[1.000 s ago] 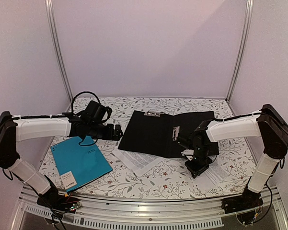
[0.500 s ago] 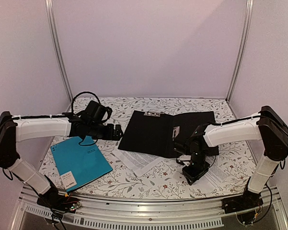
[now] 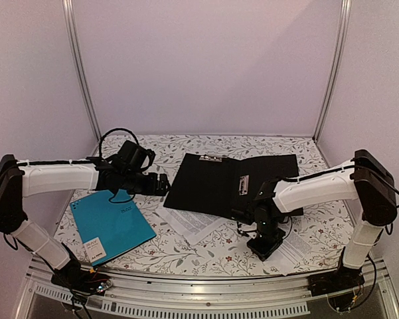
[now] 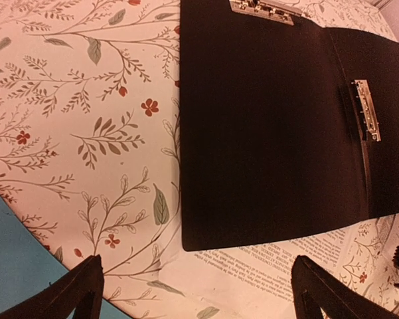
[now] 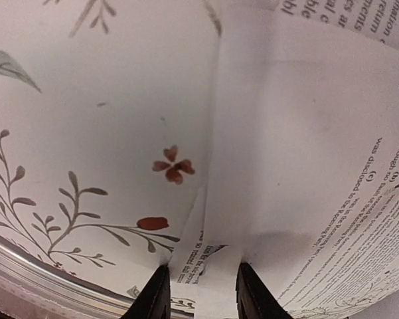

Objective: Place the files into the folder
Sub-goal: Move the file to the corner of the board.

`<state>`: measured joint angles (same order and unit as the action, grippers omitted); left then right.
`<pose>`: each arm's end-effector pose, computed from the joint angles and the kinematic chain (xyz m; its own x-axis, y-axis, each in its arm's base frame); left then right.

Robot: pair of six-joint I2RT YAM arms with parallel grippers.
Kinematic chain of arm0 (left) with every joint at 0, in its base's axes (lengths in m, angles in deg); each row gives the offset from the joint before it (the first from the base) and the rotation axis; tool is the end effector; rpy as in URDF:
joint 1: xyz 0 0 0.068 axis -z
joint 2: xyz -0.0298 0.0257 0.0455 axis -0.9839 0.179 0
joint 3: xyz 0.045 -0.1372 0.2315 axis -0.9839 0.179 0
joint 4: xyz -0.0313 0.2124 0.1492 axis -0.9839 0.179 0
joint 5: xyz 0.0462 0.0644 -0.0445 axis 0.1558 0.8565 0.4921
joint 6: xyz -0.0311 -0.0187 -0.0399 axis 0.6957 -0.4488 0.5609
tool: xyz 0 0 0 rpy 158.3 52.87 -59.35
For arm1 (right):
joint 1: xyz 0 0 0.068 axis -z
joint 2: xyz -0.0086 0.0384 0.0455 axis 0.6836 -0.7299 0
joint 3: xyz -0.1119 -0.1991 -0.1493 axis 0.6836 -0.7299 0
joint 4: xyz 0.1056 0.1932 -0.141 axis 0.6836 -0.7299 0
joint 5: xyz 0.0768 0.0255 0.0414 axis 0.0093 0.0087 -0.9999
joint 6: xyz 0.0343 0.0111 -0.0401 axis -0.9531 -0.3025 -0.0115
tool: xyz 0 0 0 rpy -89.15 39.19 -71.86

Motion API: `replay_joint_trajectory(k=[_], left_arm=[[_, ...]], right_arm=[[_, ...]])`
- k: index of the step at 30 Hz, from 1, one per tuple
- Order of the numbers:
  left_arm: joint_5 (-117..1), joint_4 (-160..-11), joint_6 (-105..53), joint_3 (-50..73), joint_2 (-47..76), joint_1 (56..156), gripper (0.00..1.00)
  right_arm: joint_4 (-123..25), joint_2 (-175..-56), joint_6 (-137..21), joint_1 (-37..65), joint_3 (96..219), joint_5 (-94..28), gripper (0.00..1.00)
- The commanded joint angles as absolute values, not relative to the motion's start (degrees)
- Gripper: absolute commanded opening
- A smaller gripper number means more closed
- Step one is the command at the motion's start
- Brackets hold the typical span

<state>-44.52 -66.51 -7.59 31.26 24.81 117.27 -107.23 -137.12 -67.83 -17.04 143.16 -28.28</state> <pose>0.2472 -0.1861 0.2075 -0.8071 -0.0128 -0.5902 0.1764 0.9489 -0.2618 0.1382 0.2445 0.1452 -0.7164 -0.6720 0.1876 -0.6850 0.7285 -0.0068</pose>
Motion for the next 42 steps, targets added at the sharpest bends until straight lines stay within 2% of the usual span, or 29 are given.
replay_joint_trajectory(k=[1, 11, 15, 17, 22, 26, 28, 33, 42], left_arm=[[-44.7, -67.2, -6.9, 32.4, 24.1, 116.8, 0.99], [-44.8, -67.0, -6.7, 32.7, 23.8, 116.8, 0.98], [-44.9, -67.0, -6.6, 32.8, 23.9, 116.8, 0.98], [-45.2, -67.0, -6.4, 32.8, 23.9, 116.8, 0.99], [-47.5, -67.9, -5.5, 32.9, 24.2, 117.6, 0.99], [-51.0, -70.1, -4.4, 32.6, 25.9, 120.3, 1.0], [-53.1, -70.8, -2.9, 31.8, 27.6, 122.2, 1.0], [-58.3, -72.8, 0.5, 28.7, 32.3, 127.4, 0.99], [-67.3, -71.3, 1.6, 17.3, 43.7, 134.8, 0.96]], right_arm=[[-105.4, -141.3, -69.0, -20.6, 144.9, -26.4, 0.3], [-104.7, -144.9, -68.6, -23.8, 149.1, -25.9, 0.16], [-103.6, -144.7, -67.3, -23.8, 151.1, -28.0, 0.15], [-103.1, -143.3, -67.2, -23.8, 152.0, -27.3, 0.25], [-104.3, -137.0, -69.9, -23.4, 152.6, -19.7, 0.58], [-104.4, -132.1, -74.0, -22.0, 151.0, -16.6, 0.74], [-104.2, -130.0, -76.7, -20.4, 149.3, -15.1, 0.79], [-101.5, -124.8, -82.5, -15.1, 142.7, -14.5, 0.84], [-92.3, -112.5, -87.9, -3.6, 127.3, -22.0, 0.86]])
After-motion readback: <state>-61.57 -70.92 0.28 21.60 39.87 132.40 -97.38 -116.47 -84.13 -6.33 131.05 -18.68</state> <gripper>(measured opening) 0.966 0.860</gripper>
